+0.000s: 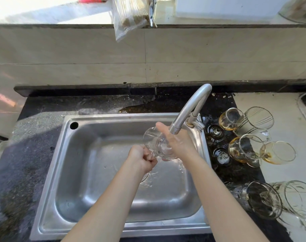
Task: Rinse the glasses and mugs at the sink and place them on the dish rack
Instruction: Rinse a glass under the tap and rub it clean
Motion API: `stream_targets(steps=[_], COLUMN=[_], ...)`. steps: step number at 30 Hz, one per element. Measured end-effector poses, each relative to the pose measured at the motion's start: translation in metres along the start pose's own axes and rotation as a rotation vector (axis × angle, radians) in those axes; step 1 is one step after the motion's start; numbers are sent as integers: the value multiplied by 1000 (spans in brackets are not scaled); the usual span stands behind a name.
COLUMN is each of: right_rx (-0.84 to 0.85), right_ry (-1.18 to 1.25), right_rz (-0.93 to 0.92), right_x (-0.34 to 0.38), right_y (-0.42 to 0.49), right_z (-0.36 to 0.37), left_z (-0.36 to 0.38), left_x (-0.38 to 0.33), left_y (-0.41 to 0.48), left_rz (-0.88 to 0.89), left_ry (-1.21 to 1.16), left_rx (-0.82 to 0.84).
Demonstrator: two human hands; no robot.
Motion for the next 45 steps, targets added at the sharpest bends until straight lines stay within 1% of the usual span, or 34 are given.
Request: stream_targets(steps=[1, 3, 6, 8, 10, 15, 19, 20, 22, 25, 26, 28, 29, 30, 32, 34, 36, 37, 38, 41, 42, 44, 45], right_rx=[43, 101, 73, 79, 62, -37, -266, -307, -336, -302, -301, -317, -313, -304, -263, -203, -145, -120, -102, -79, -66, -31, -43], right_ry=[50, 202, 445, 640, 732, 785, 706, 672, 572, 394, 348, 287, 258, 221, 142, 104, 123, 145, 167, 162, 128, 38, -6], right_rz=[31, 153, 300, 352, 361, 297, 200, 166, 100, 30, 17, 1, -11, -13, -21, -9, 42, 82, 122, 207, 215, 226, 209], right_x=[-4, -20, -48, -61, -71, -88, -93, -91, -83, -66, -60, -49, -42, -36, -28, -26, -26, -25, -24, -20, -19, -18, -19], right_y=[1, 1, -1, -7, -11, -23, -31, -34, -37, -40, -38, -30, -25, -21, -14, -8, 1, 5, 7, 10, 10, 7, 6], right_z=[-1, -4, -11, -6, -6, -13, -29, -35, -42, -42, -42, -42, -40, -37, -28, -21, -17, -16, -15, -12, -9, 0, 2], left_z=[3, 14, 39, 52, 57, 57, 59, 60, 60, 56, 54, 48, 45, 40, 34, 33, 31, 32, 34, 38, 34, 23, 21], left_x=[-4, -8, -14, -15, -11, -5, -6, -6, -9, -17, -19, -22, -21, -20, -20, -31, -48, -55, -57, -50, -46, -48, -49], left_y=[-1, -1, -5, -9, -12, -14, -5, -2, 5, 8, 7, -2, -7, -11, -9, -1, -2, -11, -21, -52, -56, -54, -54], left_rz=[13, 13, 34, 67, 107, 306, 472, 484, 451, 395, 418, 544, 606, 630, 590, 558, 647, 735, 839, 1163, 1221, 1215, 1194], left_ry=[-6, -58, -177, -172, -51, 403, 620, 660, 722, 748, 745, 734, 705, 654, 633, 701, 786, 845, 900, 1039, 1068, 1005, 949], left_rx=[15, 75, 219, 268, 243, 69, -48, -51, -49, -42, -52, -110, -142, -155, -148, -128, -175, -195, -179, -30, 4, -2, -19])
Point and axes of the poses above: each hand's wrist, its own y-axis towards the middle knuckle, its own z-axis out of the palm, x = y × z, the point moved 9 cm from there along y, towards the middle knuckle, and after that the axes turned 3 degrees about -y, right-handed, at the moved point
